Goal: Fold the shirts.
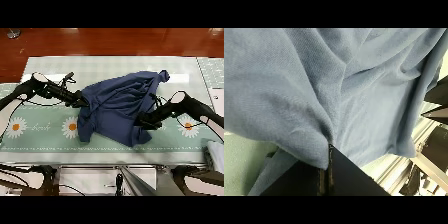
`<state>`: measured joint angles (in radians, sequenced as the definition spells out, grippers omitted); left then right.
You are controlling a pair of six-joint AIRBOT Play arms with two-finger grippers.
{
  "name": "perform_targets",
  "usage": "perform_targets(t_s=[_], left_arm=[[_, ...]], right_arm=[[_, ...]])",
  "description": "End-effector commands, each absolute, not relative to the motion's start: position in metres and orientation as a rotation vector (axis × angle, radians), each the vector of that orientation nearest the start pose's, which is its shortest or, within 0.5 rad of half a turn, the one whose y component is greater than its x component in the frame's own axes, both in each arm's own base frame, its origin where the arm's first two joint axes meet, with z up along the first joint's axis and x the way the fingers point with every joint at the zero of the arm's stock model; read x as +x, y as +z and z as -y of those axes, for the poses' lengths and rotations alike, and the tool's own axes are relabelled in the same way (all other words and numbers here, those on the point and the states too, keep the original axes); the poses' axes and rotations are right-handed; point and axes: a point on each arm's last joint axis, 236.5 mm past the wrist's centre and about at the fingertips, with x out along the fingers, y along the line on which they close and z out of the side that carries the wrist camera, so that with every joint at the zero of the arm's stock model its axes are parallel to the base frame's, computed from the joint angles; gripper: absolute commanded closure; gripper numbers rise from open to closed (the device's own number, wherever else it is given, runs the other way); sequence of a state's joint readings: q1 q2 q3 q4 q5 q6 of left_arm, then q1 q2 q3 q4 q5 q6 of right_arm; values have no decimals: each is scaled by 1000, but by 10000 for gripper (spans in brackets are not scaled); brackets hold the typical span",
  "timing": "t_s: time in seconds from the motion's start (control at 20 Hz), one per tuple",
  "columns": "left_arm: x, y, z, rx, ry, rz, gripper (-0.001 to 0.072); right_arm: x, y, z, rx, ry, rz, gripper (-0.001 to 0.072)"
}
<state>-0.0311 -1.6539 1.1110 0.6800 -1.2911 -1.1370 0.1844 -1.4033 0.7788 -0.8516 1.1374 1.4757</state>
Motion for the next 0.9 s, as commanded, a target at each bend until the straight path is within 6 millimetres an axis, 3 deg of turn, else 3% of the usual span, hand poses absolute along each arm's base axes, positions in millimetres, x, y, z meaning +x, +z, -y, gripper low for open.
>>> perform_targets(t_s=[0.0, 0.05, 0.1, 0.25, 0.3, 0.4, 0.5, 0.6, 0.65, 0.75, 0.85], left_arm=[[347, -65, 188, -604, -732, -1540, 683], [348, -65, 188, -604, -731, -1540, 684], [348, -65, 188, -604, -732, -1540, 684], [347, -59, 188, -601, -742, -1535, 684], [349, -48, 188, -595, -763, -1522, 684], [372, 0, 195, -611, -818, -1392, 684], [413, 89, 194, -616, -870, -1123, 684], [444, 204, 173, -541, -855, -797, 684], [448, 259, 160, -490, -832, -648, 684], [428, 359, 138, -397, -801, -417, 684], [389, 434, 122, -311, -763, -241, 685]], right_arm=[[259, -96, -199, 591, 403, -1704, 280], [260, -96, -199, 592, 401, -1698, 512], [261, -97, -199, 586, 407, -1688, 698], [276, -84, -202, 546, 464, -1633, 695], [289, -71, -202, 516, 484, -1595, 695], [330, -24, -197, 441, 529, -1489, 695], [388, 61, -176, 397, 529, -1295, 695], [433, 169, -152, 365, 509, -1026, 695], [443, 232, -139, 328, 502, -872, 695], [426, 337, -120, 239, 480, -634, 695], [380, 411, -115, 175, 482, -445, 695]])
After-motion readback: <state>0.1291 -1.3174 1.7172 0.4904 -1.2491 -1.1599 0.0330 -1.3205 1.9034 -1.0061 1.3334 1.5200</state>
